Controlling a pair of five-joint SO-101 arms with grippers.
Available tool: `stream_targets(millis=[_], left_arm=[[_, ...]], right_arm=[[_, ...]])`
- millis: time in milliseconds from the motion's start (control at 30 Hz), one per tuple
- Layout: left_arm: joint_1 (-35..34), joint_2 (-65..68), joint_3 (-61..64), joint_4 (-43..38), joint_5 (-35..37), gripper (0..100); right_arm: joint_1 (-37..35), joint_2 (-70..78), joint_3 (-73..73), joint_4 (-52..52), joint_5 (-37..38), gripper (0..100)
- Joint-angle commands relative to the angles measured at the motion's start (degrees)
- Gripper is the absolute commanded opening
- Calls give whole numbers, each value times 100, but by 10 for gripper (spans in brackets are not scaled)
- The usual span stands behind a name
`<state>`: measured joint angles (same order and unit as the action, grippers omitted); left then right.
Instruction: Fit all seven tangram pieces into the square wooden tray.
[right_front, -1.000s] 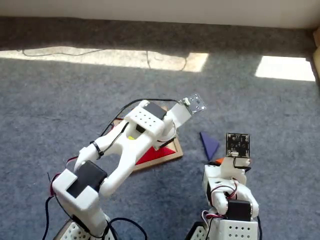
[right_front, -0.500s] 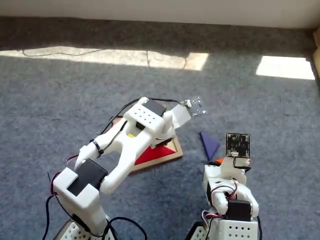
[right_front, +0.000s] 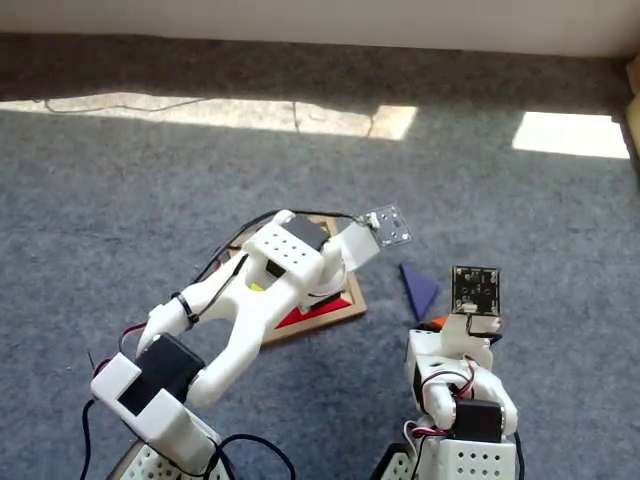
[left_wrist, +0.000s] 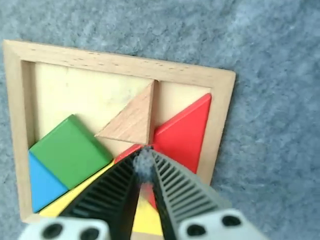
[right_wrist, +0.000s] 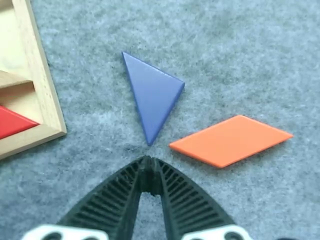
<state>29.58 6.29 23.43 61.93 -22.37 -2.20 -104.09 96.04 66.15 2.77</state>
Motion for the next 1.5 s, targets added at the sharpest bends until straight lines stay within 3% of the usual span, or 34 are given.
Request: stream_targets(millis=[0, 367, 633, 1133, 1200, 1333, 1467], left_arm=[[127, -338, 84, -396, 431, 5], [497, -365, -207, -132, 993, 5], [725, -497, -189, -114, 1020, 5], [418, -409, -215, -413, 985, 8], [409, -356, -277, -387, 976, 45], [171, -356, -207, -422, 1020, 215], [-22, -347, -268, -466, 985, 197]], right_arm=[[57, -75, 611, -13, -35, 5], [57, -75, 611, -13, -35, 5], [57, -75, 611, -13, -35, 5], [57, -75, 611, -13, -26, 5], [57, -75, 611, -13, -26, 5], [57, -75, 611, -13, -26, 5], [57, -75, 611, -13, -26, 5]])
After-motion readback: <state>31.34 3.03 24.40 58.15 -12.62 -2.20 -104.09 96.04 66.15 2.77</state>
